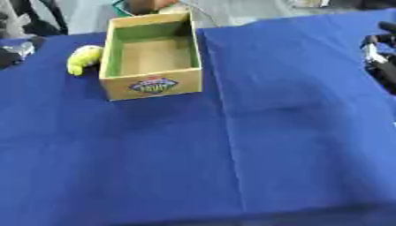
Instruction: Pick up objects on the table and place them in the box.
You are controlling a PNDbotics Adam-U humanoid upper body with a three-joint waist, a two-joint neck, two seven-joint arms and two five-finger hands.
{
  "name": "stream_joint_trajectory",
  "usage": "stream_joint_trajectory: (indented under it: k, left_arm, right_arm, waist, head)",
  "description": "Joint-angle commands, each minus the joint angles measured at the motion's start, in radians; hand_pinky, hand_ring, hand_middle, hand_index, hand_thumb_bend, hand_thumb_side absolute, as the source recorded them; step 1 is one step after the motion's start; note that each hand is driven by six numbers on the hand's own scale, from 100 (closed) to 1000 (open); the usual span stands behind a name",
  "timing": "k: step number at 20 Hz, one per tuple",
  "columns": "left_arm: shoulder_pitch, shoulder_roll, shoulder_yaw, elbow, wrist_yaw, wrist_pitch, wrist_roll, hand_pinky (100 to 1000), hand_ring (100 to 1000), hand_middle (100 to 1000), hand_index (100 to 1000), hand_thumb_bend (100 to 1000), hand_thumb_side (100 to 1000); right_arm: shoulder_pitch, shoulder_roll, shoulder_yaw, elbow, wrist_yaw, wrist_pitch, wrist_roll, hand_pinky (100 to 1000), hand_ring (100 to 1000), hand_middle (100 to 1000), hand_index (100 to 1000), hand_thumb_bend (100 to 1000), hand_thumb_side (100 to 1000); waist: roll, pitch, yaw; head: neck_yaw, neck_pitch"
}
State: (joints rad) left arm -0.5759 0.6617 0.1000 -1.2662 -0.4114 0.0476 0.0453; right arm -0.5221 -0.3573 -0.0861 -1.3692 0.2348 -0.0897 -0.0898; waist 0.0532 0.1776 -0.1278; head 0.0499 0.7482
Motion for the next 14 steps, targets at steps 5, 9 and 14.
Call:
stream_joint_trajectory:
  k: [5, 9, 14]
  left_arm:
    - [-0.122, 0.059, -0.045, 0.145, -0.144, -0.034, -0.054, 549, 606, 601, 739, 610, 320]
    - [-0.179, 0.049, -0.058, 0.219, -0.224, -0.051, -0.064, 561, 611, 608, 745, 605, 310]
    - [-0.234, 0.026, -0.063, 0.315, -0.314, -0.066, -0.059, 579, 619, 614, 751, 611, 290]
  right_arm:
    - [-0.010, -0.013, 0.002, -0.007, -0.005, -0.003, 0.008, 742, 917, 684, 915, 100, 546]
    - [-0.010, -0.011, 0.005, -0.005, -0.004, -0.004, 0.012, 743, 917, 684, 915, 100, 546]
    - [-0.011, -0.010, 0.009, -0.002, -0.003, -0.005, 0.016, 743, 917, 684, 914, 100, 545]
  waist:
    - [-0.001, -0.027, -0.015]
    - [-0.001, -0.032, -0.024]
    - [-0.001, -0.036, -0.036]
  head:
    - [0.006, 0.012]
    - [0.008, 0.015]
    - [0.012, 0.019]
